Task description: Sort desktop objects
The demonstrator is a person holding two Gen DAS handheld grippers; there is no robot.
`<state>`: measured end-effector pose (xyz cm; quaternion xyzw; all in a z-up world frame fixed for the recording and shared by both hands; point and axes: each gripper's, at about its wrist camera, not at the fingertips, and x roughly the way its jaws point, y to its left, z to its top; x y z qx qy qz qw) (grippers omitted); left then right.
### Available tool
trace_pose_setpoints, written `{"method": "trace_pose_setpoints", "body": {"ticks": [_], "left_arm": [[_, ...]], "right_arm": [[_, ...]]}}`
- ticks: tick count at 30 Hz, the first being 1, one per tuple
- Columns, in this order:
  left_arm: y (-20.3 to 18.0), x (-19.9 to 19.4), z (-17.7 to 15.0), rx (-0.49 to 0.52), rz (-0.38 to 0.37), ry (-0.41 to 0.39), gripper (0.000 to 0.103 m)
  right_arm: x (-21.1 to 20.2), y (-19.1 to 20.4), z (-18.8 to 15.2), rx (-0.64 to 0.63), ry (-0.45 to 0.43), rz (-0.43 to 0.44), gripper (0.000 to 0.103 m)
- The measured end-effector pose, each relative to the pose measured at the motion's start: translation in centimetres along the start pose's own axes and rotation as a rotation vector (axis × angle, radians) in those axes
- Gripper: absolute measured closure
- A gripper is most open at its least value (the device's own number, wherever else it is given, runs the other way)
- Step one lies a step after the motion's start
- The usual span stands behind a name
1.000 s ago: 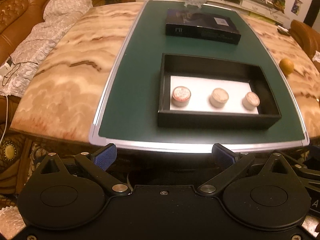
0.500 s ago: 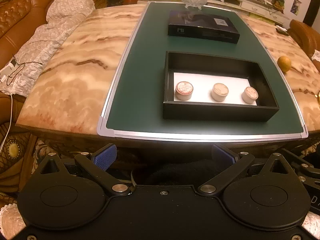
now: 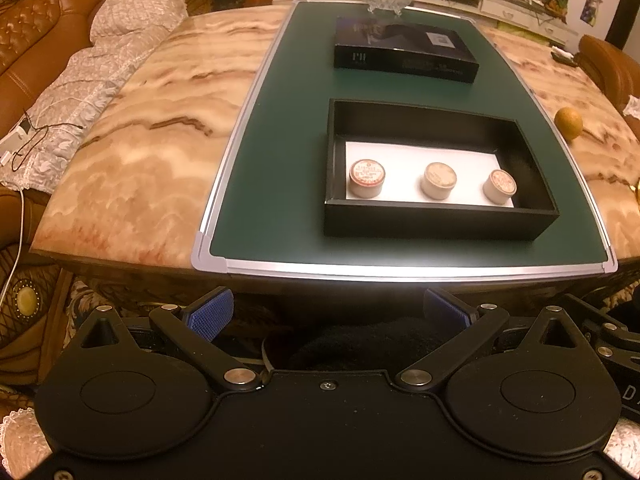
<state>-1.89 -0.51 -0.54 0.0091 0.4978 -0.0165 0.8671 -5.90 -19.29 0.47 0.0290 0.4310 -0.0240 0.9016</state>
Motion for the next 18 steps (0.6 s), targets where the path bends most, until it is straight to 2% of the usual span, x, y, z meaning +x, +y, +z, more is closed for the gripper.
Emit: {"method": "trace_pose_setpoints", "body": {"ticks": [18], "left_arm": [[-0.6, 2.1, 0.8, 0.013, 0.007, 0.041, 0.000]], "right_arm": [[2.5, -0.6, 0.4, 0.008, 0.040, 0.001, 0.006]]}}
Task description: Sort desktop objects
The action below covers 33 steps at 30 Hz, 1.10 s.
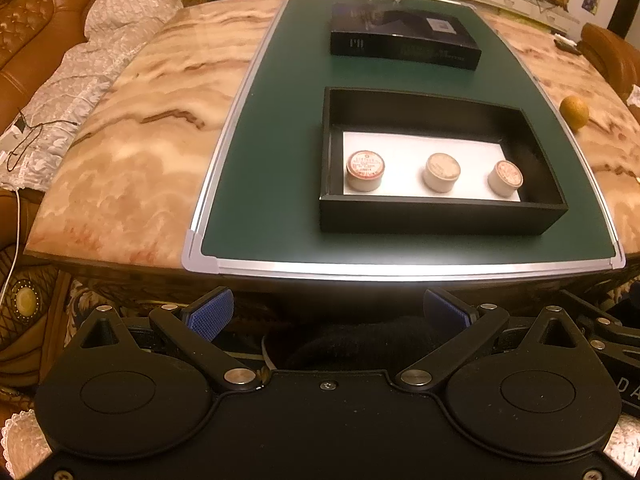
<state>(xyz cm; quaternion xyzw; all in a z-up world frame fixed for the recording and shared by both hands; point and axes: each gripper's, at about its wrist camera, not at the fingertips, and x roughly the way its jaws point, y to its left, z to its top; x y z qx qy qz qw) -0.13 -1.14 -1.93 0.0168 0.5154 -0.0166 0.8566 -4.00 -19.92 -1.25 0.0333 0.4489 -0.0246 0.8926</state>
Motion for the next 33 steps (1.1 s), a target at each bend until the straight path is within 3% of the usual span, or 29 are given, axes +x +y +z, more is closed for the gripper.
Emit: {"method": "trace_pose_setpoints", "body": {"ticks": [24, 33], "left_arm": [[-0.3, 4.6, 4.0, -0.005, 0.000, 0.053, 0.000], [-0.8, 6.3, 6.9, 0.018, 0.016, 0.034, 0.000]], "right_arm": [[5.3, -0.7, 3.5, -0.010, 0.034, 0.014, 0.006], [7.4, -1.0, 5.8, -0.029, 0.024, 0.077, 0.006]]}}
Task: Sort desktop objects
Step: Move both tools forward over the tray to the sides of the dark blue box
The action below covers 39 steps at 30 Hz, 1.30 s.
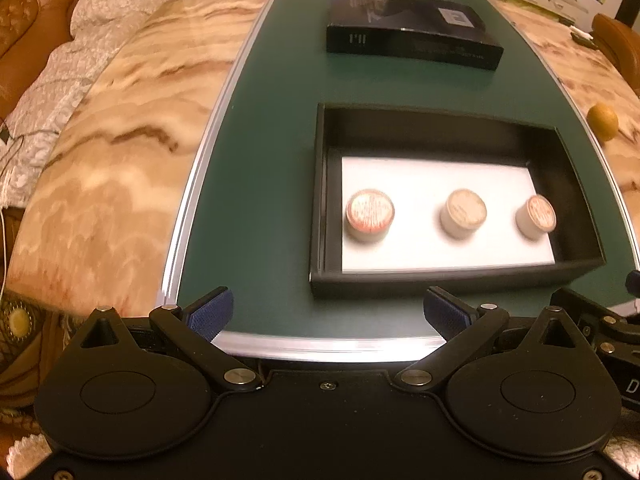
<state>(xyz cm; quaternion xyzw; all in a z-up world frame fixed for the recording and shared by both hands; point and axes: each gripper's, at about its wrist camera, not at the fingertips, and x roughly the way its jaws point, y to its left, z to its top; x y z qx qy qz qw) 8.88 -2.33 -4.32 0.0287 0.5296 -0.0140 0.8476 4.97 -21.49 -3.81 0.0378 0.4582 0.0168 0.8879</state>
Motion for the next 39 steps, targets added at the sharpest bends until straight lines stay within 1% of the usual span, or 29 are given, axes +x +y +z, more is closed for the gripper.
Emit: {"method": "trace_pose_setpoints", "body": {"ticks": [3, 8, 12, 13, 15, 17, 19, 21, 24, 28, 31, 34, 36, 39], "left_arm": [[0.0, 0.6, 1.6, 0.009, 0.014, -0.016, 0.000], [0.2, 1.6, 4.9, 0.019, 0.036, -0.054, 0.000], [0.2, 2.7, 8.1, 0.028, 0.020, -0.067, 0.000], [0.2, 3.0, 8.9, 0.030, 0.020, -0.068, 0.000], [0.0, 3.5, 10.5, 0.041, 0.032, -0.083, 0.000], [-0.2, 4.2, 12.2, 0.058, 0.046, -0.097, 0.000], [-0.4, 5.0, 14.0, 0.074, 0.031, -0.110, 0.000], [-0.5, 6.1, 15.7, 0.086, 0.019, -0.107, 0.000], [-0.5, 8.3, 18.2, 0.089, 0.023, -0.105, 0.000], [0.1, 11.2, 21.3, 0.060, -0.007, -0.105, 0.000], [0.9, 13.0, 23.2, 0.036, -0.047, -0.103, 0.000], [1.5, 14.7, 25.2, 0.006, -0.093, -0.109, 0.000], [1.8, 15.7, 26.4, 0.000, -0.118, -0.112, 0.000], [1.8, 17.3, 28.1, 0.010, -0.136, -0.105, 0.000]], "right_arm": [[0.6, -0.6, 1.3, -0.001, -0.026, 0.034, 0.006], [1.8, -2.3, 4.5, 0.003, -0.055, 0.090, 0.006], [3.2, -4.3, 7.9, 0.021, -0.056, 0.127, 0.006], [3.6, -4.7, 8.8, 0.022, -0.059, 0.129, 0.006], [4.4, -5.5, 10.5, 0.009, -0.077, 0.113, 0.000], [5.4, -6.0, 12.3, -0.023, -0.087, 0.085, 0.000], [6.7, -6.5, 14.0, -0.049, -0.067, 0.083, 0.000], [8.1, -7.2, 15.6, -0.055, -0.043, 0.106, 0.000], [10.4, -8.8, 18.0, -0.002, -0.031, 0.134, 0.000], [13.6, -11.1, 20.7, 0.057, -0.036, 0.167, 0.000], [16.1, -12.7, 22.6, 0.089, -0.036, 0.179, 0.000], [18.9, -13.9, 24.1, 0.125, -0.014, 0.200, 0.000], [20.5, -14.5, 24.8, 0.143, -0.017, 0.213, 0.000], [22.6, -15.2, 25.7, 0.177, -0.018, 0.244, 0.000]]}}
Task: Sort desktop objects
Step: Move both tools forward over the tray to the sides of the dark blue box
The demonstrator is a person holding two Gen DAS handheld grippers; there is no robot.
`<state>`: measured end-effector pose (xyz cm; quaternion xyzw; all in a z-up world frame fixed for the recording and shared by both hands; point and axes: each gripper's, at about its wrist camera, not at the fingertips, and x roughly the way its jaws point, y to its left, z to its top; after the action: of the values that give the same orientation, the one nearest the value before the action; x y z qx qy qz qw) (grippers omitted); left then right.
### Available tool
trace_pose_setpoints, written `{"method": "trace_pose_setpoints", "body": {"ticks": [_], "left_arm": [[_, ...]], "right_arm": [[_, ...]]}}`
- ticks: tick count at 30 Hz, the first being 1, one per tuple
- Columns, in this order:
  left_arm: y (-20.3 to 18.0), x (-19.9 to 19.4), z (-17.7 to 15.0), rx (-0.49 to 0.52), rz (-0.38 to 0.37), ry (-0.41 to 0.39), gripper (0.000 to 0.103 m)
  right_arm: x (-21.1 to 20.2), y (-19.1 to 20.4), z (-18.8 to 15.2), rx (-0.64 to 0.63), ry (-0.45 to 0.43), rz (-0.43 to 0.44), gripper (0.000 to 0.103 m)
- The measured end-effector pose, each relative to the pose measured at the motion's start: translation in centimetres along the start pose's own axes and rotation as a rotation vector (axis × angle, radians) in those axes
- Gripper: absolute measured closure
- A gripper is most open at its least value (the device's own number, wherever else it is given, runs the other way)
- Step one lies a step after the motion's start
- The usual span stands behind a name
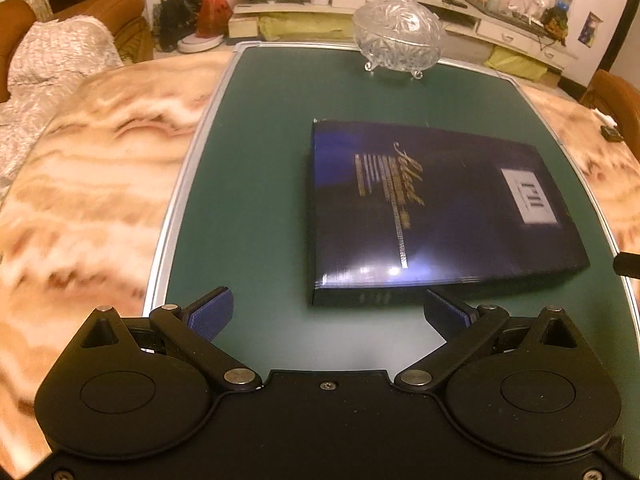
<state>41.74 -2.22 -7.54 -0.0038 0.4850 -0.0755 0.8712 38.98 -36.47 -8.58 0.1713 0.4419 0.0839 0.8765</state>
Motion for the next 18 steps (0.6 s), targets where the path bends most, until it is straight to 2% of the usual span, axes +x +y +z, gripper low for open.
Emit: {"method": "trace_pose_setpoints", "body": {"ticks": [3, 6, 8, 10, 11, 18], "left_arm": [[0.1, 1.5, 1.1, 0.005, -0.022, 0.011, 0.000], [0.4, 2.8, 1.8, -0.008, -0.082, 0.025, 0.000], [0.6, 3.7, 2.2, -0.016, -0.102, 0.032, 0.002], [0.8, 4.5, 2.6, -0.028, -0.114, 0.040, 0.006], [0.9, 4.9, 2.7, -0.033, -0.121, 0.045, 0.012], [1.3, 5.8, 3.3, -0.053, -0.207, 0.045, 0.023]], "right_arm": [[1.8, -0.7, 0.9, 0.030, -0.007, 0.032, 0.002], [3.3, -1.2, 1.6, 0.046, -0.002, 0.062, 0.004], [4.2, -1.4, 2.1, 0.053, 0.010, 0.072, 0.008], [5.2, -1.3, 2.3, 0.044, 0.026, 0.077, 0.011], [5.6, -1.2, 2.3, 0.036, 0.029, 0.076, 0.013], [6.9, -1.3, 2.4, 0.044, 0.039, 0.107, 0.017]]}}
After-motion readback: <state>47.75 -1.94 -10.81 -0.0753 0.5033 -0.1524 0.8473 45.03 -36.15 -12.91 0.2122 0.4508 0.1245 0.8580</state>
